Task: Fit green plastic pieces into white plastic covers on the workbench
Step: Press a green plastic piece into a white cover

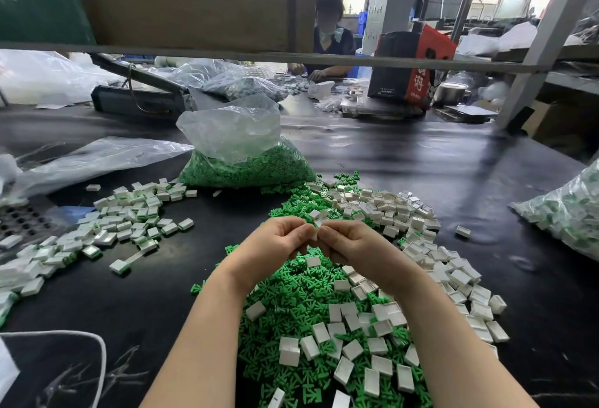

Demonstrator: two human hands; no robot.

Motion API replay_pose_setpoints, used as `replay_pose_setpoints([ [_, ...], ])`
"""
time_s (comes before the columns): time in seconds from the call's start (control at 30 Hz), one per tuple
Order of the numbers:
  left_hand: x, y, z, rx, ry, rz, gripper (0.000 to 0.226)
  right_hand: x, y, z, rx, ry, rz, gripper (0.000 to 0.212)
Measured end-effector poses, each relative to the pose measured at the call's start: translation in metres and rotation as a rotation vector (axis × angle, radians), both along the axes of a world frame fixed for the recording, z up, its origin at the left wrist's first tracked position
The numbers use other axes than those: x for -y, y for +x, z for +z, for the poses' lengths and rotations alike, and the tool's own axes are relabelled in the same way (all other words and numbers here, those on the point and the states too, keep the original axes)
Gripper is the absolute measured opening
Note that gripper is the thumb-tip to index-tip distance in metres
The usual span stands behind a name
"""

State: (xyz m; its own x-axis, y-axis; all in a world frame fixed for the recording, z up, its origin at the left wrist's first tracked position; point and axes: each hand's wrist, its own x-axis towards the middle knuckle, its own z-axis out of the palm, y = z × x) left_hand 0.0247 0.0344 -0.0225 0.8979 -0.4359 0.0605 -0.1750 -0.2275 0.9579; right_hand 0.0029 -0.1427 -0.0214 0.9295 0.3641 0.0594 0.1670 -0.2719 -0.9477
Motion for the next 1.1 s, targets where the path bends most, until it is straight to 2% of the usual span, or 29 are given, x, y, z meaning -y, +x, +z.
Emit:
replay_pose_setpoints([
  [0.07,-0.002,0.001,0.001,0.041,-0.005,0.043,0.013,-0.001,-0.001,0.001,0.017,-0.025,-0.012,0.032],
  [0.17,-0.003,0.000,0.001,0.040,-0.075,0.069,0.008,0.000,-0.001,-0.001,0.000,0.050,-0.046,0.034],
  [0.37,0.002,-0.002,0.006,0.080,-0.183,0.094,0.009,-0.001,0.002,-0.006,-0.292,0.330,0.000,0.046],
  [0.47,0.004,-0.001,0.006,0.112,-0.182,0.134,0.009,-0.006,0.004,-0.009,-0.366,0.400,0.032,0.051],
  [0.8,0.009,0.000,0.007,0.053,-0.321,0.150,0.011,-0.020,0.003,-0.009,-0.444,0.794,0.008,0.033],
  [0.97,0.005,-0.001,0.010,0.018,-0.300,0.111,0.011,-0.018,0.003,-0.009,-0.456,0.833,0.040,0.031],
  [1.1,0.007,-0.002,0.011,0.025,-0.233,0.100,0.010,-0.015,0.003,-0.009,-0.356,0.636,0.052,0.036],
])
